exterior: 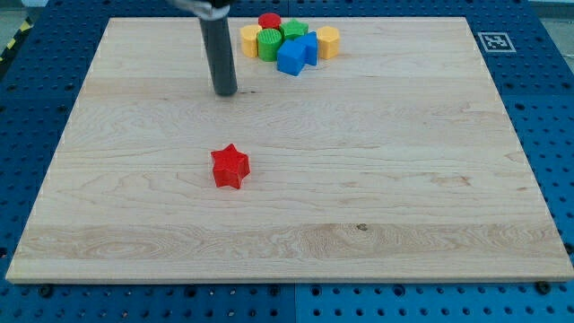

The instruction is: Push the blue cube to the right of the red star

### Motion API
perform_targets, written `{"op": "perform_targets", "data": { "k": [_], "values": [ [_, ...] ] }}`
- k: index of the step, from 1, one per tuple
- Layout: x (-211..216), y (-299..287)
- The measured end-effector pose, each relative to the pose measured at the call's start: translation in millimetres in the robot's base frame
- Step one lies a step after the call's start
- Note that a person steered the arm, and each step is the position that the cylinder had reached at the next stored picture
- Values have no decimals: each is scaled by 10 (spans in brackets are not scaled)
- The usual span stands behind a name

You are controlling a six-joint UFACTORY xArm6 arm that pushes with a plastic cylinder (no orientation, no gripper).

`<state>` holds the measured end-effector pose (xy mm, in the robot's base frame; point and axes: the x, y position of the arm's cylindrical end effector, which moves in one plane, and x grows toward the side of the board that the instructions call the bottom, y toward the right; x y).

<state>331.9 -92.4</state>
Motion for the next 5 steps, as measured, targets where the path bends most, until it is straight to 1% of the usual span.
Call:
{"op": "perform_targets", "data": {
  "k": [1,2,3,4,5],
  "values": [
    [-479,-18],
    [-548,-18],
    [-955,-18],
    [-1217,239],
    [-1215,654]
  ]
}}
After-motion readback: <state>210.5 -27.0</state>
